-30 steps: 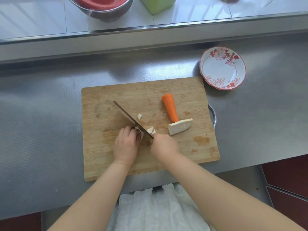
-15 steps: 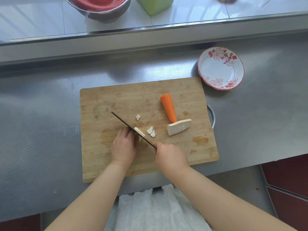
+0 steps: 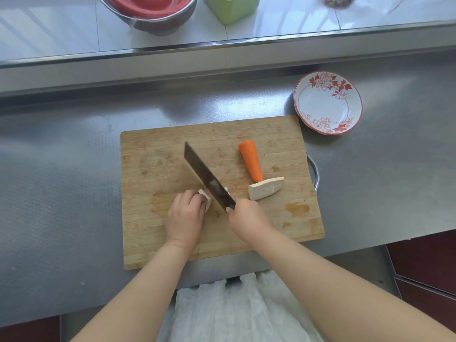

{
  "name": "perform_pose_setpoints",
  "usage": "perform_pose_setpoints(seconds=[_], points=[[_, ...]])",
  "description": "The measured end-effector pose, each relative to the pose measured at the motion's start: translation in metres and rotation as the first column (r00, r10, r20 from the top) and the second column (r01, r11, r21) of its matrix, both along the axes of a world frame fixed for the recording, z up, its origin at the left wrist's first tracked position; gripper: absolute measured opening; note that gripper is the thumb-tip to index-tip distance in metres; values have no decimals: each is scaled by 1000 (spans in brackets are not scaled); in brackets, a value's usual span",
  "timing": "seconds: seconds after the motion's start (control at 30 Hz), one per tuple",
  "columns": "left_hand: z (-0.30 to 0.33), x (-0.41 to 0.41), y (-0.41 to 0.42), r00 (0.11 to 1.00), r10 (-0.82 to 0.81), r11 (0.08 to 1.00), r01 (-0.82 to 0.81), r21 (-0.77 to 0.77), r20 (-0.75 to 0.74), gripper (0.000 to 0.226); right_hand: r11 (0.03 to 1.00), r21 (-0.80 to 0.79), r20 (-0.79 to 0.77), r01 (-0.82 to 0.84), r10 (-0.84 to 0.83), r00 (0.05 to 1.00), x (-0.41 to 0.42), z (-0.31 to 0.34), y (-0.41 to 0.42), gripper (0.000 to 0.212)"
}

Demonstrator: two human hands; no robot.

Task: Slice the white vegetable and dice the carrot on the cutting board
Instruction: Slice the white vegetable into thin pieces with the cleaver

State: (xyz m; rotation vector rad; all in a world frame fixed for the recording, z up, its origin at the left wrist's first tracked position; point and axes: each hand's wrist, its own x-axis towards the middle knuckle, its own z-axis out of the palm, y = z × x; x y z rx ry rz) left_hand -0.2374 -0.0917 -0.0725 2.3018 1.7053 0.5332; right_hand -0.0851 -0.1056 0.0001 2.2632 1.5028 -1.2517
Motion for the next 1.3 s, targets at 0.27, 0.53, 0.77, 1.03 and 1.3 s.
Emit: perform_pose_setpoints(seconds=[0.27,0.53,0.77,1.03,1.3], points=[[4,0,-1,1000,11,1000,-11,-6,-1,31,969,101,139,-226,211,967,-6,13,-32,28],[2,0,0,999,30,999,-30,-30,-13,27,971,8,129,-238,235,963,-10,17,-16,31],[-3,-4,-3,999,12,1000,-13,13,39,24,994,-19,56,-110,111,992,-7,7,7,20],[1,-5,-1,999,4,1000,-4,11,45,29,956,113,133,-269,254,958,-2,8,-12,30],[5,-5,-1,1000,-3,1000,3,-9,24,32,959,58,108,-278,271,957,-10,20,-21,32]])
